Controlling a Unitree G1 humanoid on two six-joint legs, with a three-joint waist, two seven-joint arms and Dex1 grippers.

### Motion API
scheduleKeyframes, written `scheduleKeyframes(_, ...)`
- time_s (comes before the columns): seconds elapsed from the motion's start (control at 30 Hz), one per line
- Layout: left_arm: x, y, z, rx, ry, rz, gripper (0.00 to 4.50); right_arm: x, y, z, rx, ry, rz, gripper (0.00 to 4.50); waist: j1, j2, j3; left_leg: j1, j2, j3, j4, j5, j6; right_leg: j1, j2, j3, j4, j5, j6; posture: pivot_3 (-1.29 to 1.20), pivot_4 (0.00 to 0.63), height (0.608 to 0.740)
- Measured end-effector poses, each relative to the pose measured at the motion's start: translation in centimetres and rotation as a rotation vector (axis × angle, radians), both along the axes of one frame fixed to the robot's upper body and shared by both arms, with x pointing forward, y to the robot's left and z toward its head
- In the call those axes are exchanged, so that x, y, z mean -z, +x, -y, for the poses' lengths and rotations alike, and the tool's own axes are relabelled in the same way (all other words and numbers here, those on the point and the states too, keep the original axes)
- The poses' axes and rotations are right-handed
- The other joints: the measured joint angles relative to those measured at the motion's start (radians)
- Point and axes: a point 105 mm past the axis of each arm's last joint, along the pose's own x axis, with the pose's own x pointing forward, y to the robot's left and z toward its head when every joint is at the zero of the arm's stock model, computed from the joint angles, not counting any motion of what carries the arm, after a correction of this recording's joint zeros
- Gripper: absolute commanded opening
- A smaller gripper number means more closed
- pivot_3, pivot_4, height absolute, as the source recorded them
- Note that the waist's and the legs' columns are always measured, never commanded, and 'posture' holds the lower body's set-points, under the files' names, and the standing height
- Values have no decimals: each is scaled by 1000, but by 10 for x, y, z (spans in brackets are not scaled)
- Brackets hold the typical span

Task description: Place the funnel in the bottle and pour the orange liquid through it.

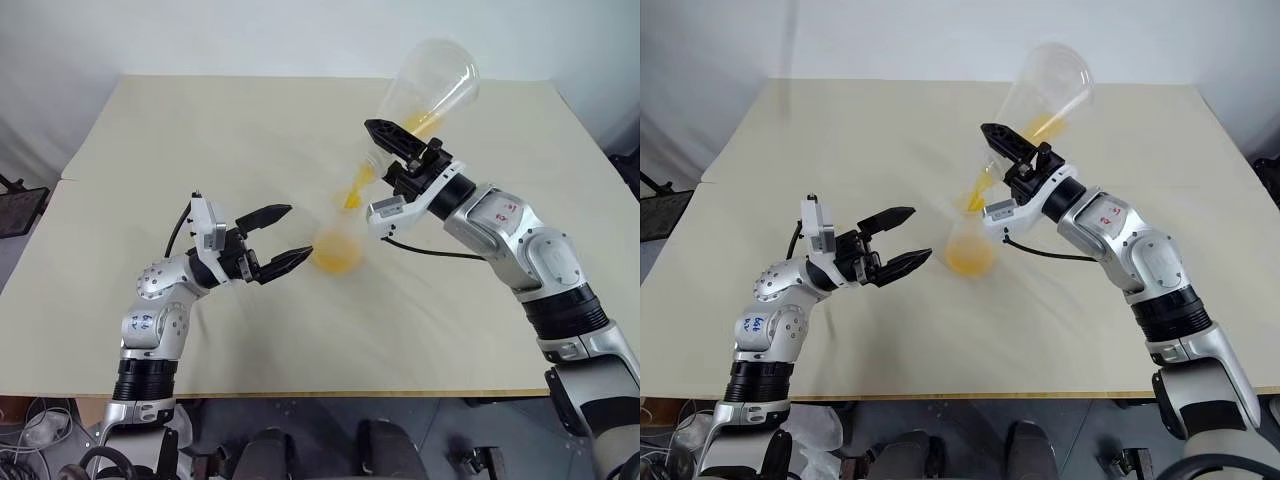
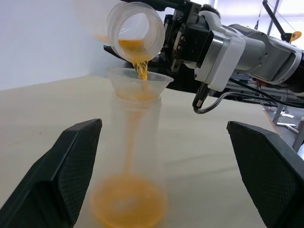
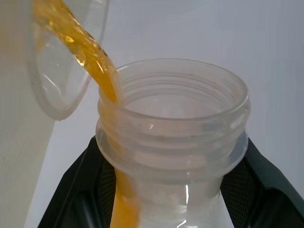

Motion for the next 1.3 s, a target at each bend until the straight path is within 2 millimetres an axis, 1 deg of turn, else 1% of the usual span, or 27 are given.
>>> scheduleKeyframes(0.23, 5, -1, -2, -7, 0, -13, 4500, 0, 1, 0, 5, -7, 7, 2472, 0, 0, 0, 0, 0, 0, 0, 0, 0, 0, 0, 0, 0, 0, 0, 0, 150, 740)
scheduleKeyframes(0.77, 4, -2, 0, -5, 2, -7, 4500, -2, -1, -4, -14, -26, 21, 2472, 0, 0, 0, 0, 0, 0, 0, 0, 0, 0, 0, 0, 0, 0, 0, 0, 150, 740)
scheduleKeyframes(1.3, 5, -1, 2, -9, 5, -12, 4500, -2, 0, -2, -12, -22, 32, 2472, -1, 0, 0, 0, 0, 0, 0, 0, 0, 0, 0, 0, 0, 0, 0, 0, 150, 740)
